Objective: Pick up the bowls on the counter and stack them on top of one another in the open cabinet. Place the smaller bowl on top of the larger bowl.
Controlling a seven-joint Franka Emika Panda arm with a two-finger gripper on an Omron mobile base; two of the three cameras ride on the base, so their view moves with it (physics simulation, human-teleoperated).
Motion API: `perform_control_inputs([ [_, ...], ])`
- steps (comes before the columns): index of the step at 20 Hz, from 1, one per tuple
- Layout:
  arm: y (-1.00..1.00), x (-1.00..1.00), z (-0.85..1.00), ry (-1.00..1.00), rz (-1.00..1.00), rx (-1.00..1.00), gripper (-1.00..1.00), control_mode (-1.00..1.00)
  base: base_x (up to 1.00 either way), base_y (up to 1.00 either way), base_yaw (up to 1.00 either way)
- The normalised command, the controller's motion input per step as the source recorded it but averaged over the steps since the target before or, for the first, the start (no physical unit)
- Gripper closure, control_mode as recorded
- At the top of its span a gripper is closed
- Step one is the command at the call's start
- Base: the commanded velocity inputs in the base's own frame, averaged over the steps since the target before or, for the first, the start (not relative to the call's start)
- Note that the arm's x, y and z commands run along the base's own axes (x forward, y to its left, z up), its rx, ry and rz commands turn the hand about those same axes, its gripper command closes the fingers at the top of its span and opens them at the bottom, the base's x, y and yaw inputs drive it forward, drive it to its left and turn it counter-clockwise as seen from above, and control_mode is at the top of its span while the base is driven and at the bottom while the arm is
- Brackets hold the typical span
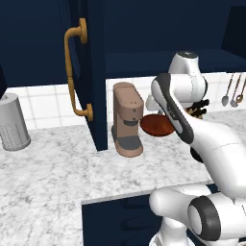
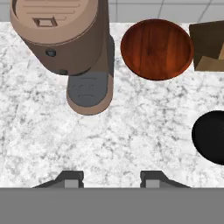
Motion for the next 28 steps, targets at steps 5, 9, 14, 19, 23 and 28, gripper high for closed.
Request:
perform_control_inputs([
  [5, -0.16, -0.35, 0.0, -0.05, 0.0, 0.01, -1.0, -1.0, 0.0, 0.0, 0.0],
  [9, -0.46, -0.86, -0.02, -0.18, -0.06, 0.05, -1.0, -1.0, 0.0, 0.0, 0.0],
  [14, -0.75, -0.82, -0.19, -0.04, -0.15, 0.07, -1.0, -1.0, 0.0, 0.0, 0.0],
  [19, -0.85, -0.24, -0.27, 0.02, -0.2, 0.06, -1.0, -1.0, 0.0, 0.0, 0.0],
  [23, -0.82, 0.0, -0.3, 0.02, -0.26, 0.07, -1.0, -1.0, 0.0, 0.0, 0.0],
  [28, -0.86, 0.0, -0.32, 0.05, -0.24, 0.09, -1.0, -1.0, 0.0, 0.0, 0.0],
])
